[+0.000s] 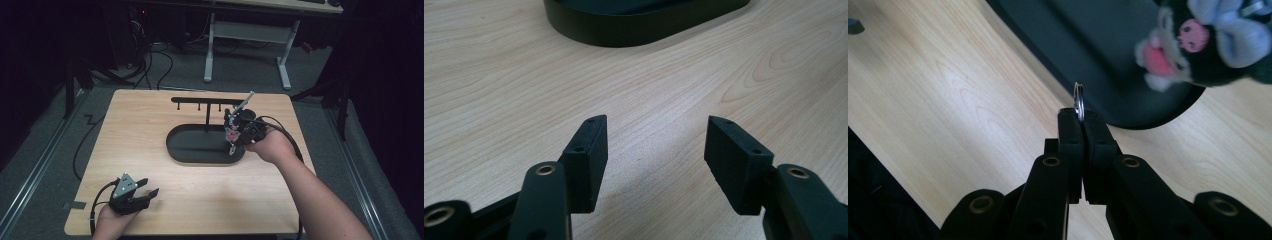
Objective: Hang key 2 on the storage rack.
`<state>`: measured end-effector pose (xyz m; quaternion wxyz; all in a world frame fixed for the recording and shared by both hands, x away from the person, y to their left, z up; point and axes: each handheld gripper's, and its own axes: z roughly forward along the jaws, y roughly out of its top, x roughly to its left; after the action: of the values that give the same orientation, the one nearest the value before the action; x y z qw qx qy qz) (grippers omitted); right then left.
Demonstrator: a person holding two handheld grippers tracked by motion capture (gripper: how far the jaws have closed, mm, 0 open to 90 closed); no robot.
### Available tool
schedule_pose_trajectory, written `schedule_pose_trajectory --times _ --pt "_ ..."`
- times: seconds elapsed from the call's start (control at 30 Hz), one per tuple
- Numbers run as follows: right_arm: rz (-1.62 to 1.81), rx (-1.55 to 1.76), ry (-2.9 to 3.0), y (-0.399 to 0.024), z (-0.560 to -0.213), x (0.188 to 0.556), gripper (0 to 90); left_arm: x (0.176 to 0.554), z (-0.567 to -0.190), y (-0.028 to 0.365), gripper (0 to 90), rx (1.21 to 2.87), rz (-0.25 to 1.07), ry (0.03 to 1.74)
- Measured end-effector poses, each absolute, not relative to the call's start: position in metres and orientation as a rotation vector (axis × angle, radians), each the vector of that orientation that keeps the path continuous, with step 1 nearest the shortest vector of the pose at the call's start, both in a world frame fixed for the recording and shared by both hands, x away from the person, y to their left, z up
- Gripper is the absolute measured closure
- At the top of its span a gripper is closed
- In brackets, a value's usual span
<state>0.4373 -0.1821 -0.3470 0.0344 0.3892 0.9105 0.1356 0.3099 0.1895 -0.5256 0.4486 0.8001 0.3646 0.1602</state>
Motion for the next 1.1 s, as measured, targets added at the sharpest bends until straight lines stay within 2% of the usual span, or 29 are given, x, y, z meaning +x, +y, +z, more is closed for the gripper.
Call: schedule_pose_trajectory --times 1.1 --pt "0.436 1.252 2.771 -0.153 -0.308 0.498 89.1 0.309 -0.526 0.191 43.3 1.986 0.392 0.902"
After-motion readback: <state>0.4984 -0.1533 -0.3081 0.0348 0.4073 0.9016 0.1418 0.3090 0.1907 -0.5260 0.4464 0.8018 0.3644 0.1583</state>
